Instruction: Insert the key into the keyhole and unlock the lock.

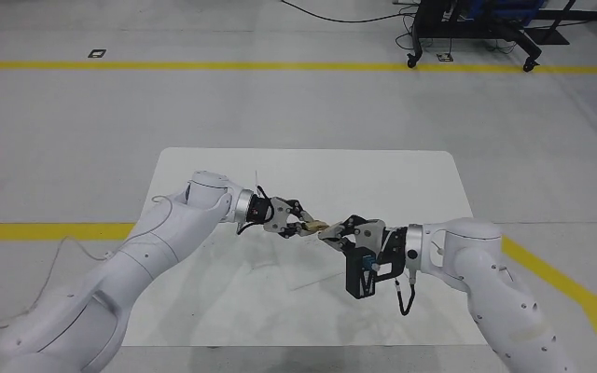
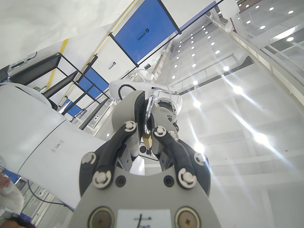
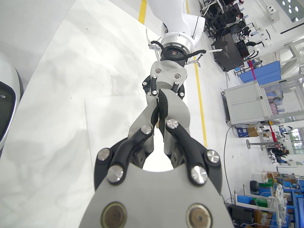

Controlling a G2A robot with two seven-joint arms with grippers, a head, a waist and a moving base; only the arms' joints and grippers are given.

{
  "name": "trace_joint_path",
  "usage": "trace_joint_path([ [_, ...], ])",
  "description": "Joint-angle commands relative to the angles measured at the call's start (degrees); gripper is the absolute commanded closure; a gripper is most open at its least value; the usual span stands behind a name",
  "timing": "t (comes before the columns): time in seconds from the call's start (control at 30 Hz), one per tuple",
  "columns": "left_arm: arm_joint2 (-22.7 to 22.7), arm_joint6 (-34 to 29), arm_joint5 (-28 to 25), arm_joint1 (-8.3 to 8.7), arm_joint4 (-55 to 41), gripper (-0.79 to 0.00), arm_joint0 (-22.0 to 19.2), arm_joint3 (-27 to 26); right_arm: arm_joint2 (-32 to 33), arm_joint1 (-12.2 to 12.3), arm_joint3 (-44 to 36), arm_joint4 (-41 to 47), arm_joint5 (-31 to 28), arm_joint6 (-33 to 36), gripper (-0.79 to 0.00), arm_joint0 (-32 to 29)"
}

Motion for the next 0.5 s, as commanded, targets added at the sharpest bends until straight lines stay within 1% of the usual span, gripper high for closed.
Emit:
trace_joint_path([
  [0.0, 0.7, -0.2, -0.2, 0.09, -0.4, 0.0, -0.3, 0.1, -0.4, 0.1, 0.4, -0.1, 0.0, -0.2, 0.0, 0.3],
  [0.2, 2.6, -0.7, -0.7, 0.3, -1.2, 0.0, -1.2, 0.2, -1.7, 0.2, 2.1, 0.4, 0.2, -0.3, 0.0, 1.7],
  [0.47, 4.9, -1.3, -1.3, 0.48, -2.4, 0.0, -2.4, 0.5, -2.7, 0.4, 2.1, 0.5, 0.4, 0.5, 0.0, 2.3],
])
